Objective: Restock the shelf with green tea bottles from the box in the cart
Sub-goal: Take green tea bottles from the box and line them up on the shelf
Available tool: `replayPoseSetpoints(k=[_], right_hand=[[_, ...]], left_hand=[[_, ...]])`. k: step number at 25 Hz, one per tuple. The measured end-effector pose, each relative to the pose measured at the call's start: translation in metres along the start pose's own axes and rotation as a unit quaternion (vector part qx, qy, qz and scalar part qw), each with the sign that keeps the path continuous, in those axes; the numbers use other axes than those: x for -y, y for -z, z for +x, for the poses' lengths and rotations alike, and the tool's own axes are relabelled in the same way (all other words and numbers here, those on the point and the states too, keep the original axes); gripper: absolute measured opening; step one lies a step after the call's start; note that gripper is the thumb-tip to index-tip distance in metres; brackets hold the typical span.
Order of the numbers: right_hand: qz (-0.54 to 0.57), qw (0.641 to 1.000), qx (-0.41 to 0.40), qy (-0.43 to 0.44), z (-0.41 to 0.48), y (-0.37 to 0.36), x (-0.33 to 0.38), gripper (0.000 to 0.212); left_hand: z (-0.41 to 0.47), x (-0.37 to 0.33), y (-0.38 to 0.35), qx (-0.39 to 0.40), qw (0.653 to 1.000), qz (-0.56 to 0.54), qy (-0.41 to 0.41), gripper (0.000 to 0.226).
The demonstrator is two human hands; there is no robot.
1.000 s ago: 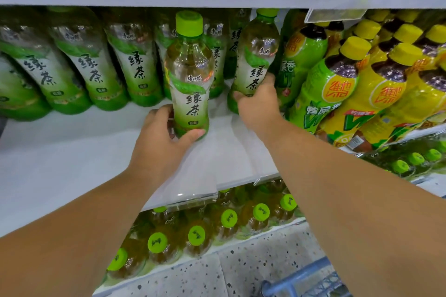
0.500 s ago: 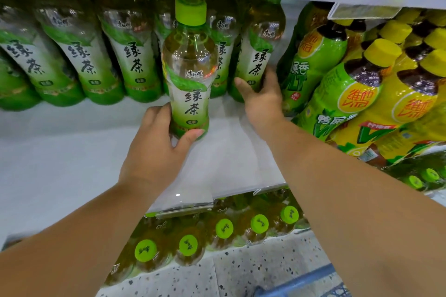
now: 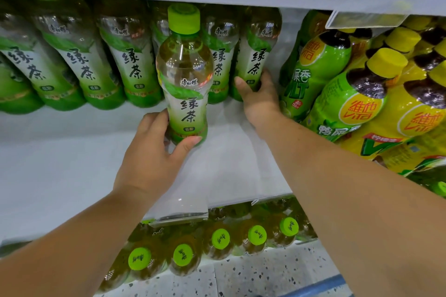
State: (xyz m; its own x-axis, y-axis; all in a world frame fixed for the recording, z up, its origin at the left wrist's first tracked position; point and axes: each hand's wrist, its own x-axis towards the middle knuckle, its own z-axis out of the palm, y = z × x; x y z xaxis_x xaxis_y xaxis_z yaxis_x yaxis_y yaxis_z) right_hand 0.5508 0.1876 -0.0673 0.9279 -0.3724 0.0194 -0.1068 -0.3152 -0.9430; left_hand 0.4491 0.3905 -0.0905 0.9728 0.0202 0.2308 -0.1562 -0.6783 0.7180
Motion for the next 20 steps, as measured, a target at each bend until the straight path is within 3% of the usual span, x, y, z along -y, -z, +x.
replayPoseSetpoints(k=[6, 12, 14, 17, 20], right_hand=[[-0.038, 0.999, 0.004, -0.034, -0.003, -0.001, -0.005, 0.047], [-0.001, 0.999, -0.033, -0.020, -0.045, 0.006, 0.003, 0.019], [0.067, 0.997, 0.032, -0.024, -0.072, 0.012, 0.017, 0.030], [0.137, 0.971, 0.191, 0.030, -0.112, 0.007, 0.039, 0.031], [0.066, 0.975, 0.186, 0.102, -0.134, -0.011, 0.045, 0.022]], left_hand=[[0.001, 0.000, 0.000, 0.000, 1.000, 0.002, 0.002, 0.062], [0.002, 0.001, 0.001, -0.005, 1.000, -0.030, -0.001, 0.058], [0.003, 0.000, 0.005, -0.002, 1.000, -0.028, -0.012, 0.055], [0.006, -0.003, 0.013, 0.022, 0.999, -0.016, -0.018, 0.049], [-0.004, 0.003, 0.031, 0.043, 0.999, -0.012, -0.012, 0.045]])
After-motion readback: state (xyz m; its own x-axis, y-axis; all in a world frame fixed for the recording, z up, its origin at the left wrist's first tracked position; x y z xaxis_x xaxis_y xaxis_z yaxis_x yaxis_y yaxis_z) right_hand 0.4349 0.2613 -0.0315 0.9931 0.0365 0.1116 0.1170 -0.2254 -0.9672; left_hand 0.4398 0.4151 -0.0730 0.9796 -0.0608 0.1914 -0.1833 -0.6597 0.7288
